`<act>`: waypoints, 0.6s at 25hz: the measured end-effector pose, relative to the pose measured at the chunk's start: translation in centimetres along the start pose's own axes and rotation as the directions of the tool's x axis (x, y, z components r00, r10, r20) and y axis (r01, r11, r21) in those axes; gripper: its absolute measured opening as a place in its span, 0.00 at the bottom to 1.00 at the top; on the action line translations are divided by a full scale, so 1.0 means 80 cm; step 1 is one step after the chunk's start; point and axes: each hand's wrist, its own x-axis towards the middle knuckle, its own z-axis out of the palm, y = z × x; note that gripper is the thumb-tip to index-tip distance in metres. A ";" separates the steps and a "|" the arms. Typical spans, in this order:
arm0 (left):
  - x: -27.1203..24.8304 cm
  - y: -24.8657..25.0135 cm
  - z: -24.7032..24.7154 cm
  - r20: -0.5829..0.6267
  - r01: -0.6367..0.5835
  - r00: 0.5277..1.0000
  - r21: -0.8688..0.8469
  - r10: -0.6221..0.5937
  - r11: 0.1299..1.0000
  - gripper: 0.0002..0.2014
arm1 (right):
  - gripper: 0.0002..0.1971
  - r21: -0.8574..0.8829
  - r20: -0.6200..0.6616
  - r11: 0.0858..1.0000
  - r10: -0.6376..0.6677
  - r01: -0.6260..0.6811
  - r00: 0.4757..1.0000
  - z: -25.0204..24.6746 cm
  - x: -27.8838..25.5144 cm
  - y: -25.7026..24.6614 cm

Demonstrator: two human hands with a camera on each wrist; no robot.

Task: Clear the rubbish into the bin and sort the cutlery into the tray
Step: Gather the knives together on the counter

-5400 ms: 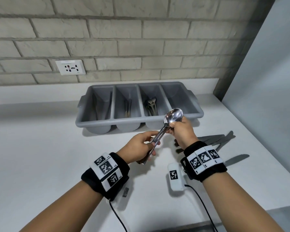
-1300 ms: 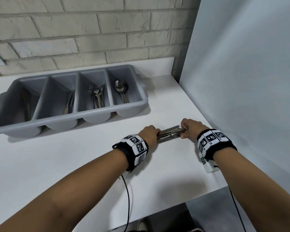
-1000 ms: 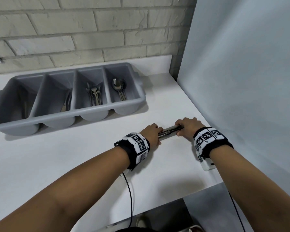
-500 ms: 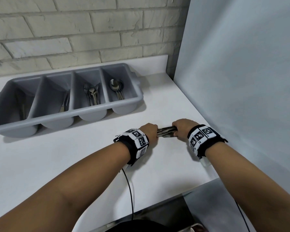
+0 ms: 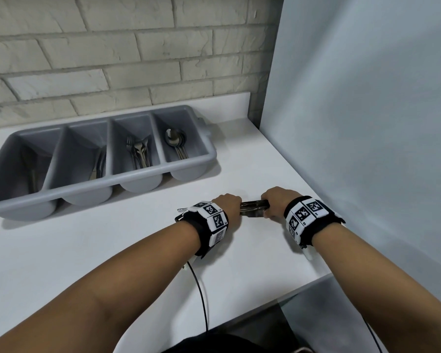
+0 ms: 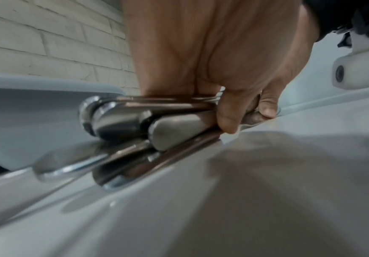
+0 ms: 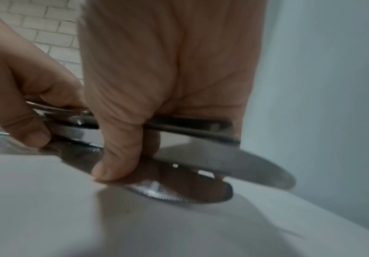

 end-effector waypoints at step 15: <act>-0.037 -0.084 -0.093 -0.224 -0.094 0.966 -0.767 -0.129 0.634 0.03 | 0.15 0.888 -0.451 0.227 0.255 0.400 0.855 -0.054 -0.005 -0.057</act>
